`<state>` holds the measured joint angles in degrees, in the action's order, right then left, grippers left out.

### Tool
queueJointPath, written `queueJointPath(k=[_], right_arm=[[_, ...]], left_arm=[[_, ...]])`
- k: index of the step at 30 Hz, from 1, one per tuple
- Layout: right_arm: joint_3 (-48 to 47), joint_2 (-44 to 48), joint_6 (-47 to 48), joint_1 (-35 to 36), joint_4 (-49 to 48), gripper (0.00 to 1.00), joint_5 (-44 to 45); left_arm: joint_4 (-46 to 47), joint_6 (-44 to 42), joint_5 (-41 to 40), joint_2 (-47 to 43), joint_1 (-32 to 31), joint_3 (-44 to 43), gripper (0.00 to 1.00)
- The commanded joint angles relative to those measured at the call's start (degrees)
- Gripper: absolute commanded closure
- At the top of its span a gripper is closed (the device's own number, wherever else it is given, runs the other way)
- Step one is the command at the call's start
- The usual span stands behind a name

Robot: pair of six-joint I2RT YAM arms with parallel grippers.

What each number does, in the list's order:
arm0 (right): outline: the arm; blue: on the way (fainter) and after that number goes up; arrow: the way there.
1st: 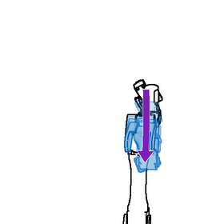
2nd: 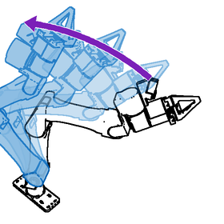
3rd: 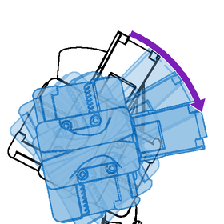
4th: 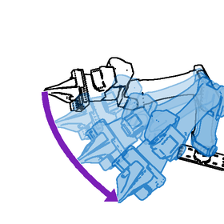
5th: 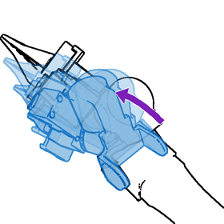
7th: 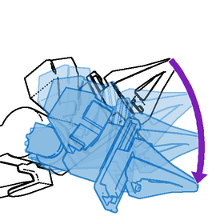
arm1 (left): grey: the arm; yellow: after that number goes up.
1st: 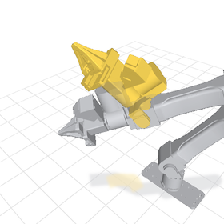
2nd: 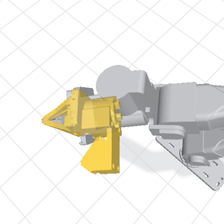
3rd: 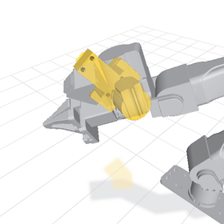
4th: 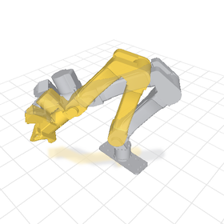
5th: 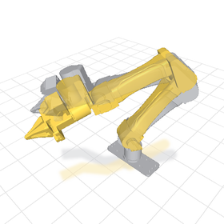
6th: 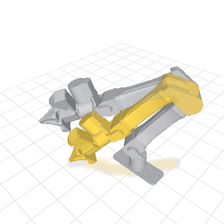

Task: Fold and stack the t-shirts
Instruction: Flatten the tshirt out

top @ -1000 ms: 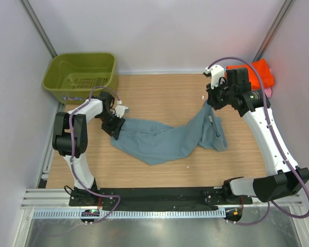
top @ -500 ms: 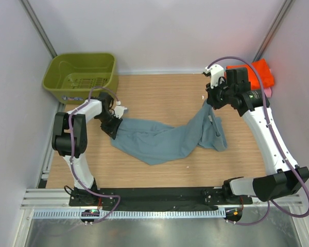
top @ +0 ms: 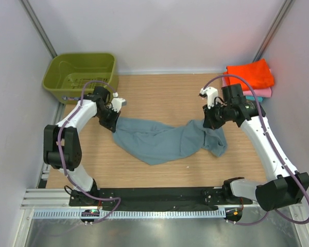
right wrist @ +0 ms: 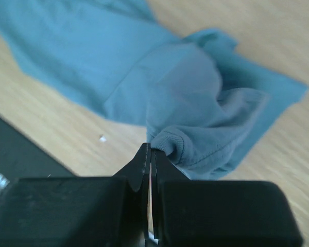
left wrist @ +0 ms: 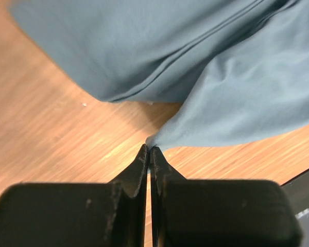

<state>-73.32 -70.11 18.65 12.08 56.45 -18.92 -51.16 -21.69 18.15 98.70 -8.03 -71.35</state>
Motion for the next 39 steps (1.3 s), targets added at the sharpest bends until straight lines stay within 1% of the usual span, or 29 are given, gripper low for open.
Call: queueJointPath(k=[1,2,3,4,5,7,10,11,12,14,15,17,18,19,22,24,28,31,34,39], right_arm=[[1.8,-0.2,1.8,0.7,5.1,0.98,-10.8],[1.8,-0.6,1.7,0.9,5.3,0.84,-11.0],[1.1,-0.9,1.5,0.8,5.1,0.71,-10.0],[0.3,-1.4,1.0,0.8,4.3,0.61,-9.2],[-0.6,-2.0,-0.2,0.8,3.4,0.47,-8.3],[-3.7,-3.0,-3.0,0.2,-0.7,0.40,-6.1],[-7.8,-5.6,-11.3,-4.0,-5.3,0.38,-6.0],[-8.5,-7.7,-17.9,-5.8,-6.3,0.38,-6.4],[-9.4,-8.9,-20.7,-10.9,-7.7,0.38,-7.1],[-9.9,-11.7,-26.3,-16.7,-9.1,0.39,-10.0],[-10.4,-14.9,-30.0,-21.1,-9.8,0.40,-10.9],[-11.5,-18.2,-31.9,-24.4,-10.9,0.44,-10.9],[-12.8,-21.6,-32.4,-25.5,-11.0,0.44,-11.1],[-13.5,-22.9,-32.5,-27.4,-11.1,0.46,-11.1],[-15.0,-28.2,-33.2,-29.0,-10.4,0.45,-12.6],[-13.9,-29.2,-33.2,-29.0,-10.6,0.45,-12.8],[-9.8,-31.9,-35.7,-29.0,-13.5,0.43,-18.5],[-9.0,-34.6,-37.2,-28.8,-15.4,0.41,-21.3],[-11.7,-38.3,-36.4,-27.8,-14.4,0.39,-21.0],[-16.4,-43.4,-32.9,-26.2,-12.3,0.37,-17.8]], left_arm=[[1.7,2.9,3.4,-4.5,-1.1,-4.5,1.00],[1.4,3.2,3.7,-4.7,-1.5,-5.1,1.00],[1.0,3.1,4.2,-4.6,-1.6,-5.6,1.00],[0.4,3.2,4.3,-4.6,-2.0,-6.3,1.00],[0.4,3.3,4.3,-4.6,-2.2,-6.3,1.00],[0.7,3.8,4.2,-4.7,-2.5,-5.8,1.00],[0.4,3.9,4.9,-5.4,-3.0,-4.9,1.00],[0.4,3.9,5.0,-5.6,-3.1,-4.6,1.00],[0.4,4.0,5.0,-5.8,-3.0,-4.2,1.00],[0.4,3.9,4.8,-5.9,-3.0,-3.8,1.00],[0.4,3.9,4.8,-5.8,-3.0,-3.5,1.00],[0.4,3.9,5.1,-5.6,-3.0,-3.2,1.00],[0.4,4.1,5.3,-5.6,-3.1,-3.1,1.00],[0.7,4.5,5.7,-5.4,-3.1,-2.7,1.00],[0.9,5.2,6.2,-4.8,-3.0,-2.7,1.00],[1.1,5.8,6.4,-4.7,-3.1,-2.7,1.00],[1.1,6.3,6.2,-4.8,-3.1,-2.4,1.00],[1.0,6.1,5.9,-5.0,-3.1,-1.7,1.00],[1.0,6.4,5.8,-4.9,-3.2,-0.9,1.00],[1.5,7.1,5.5,-5.1,-3.2,-0.8,1.00]])
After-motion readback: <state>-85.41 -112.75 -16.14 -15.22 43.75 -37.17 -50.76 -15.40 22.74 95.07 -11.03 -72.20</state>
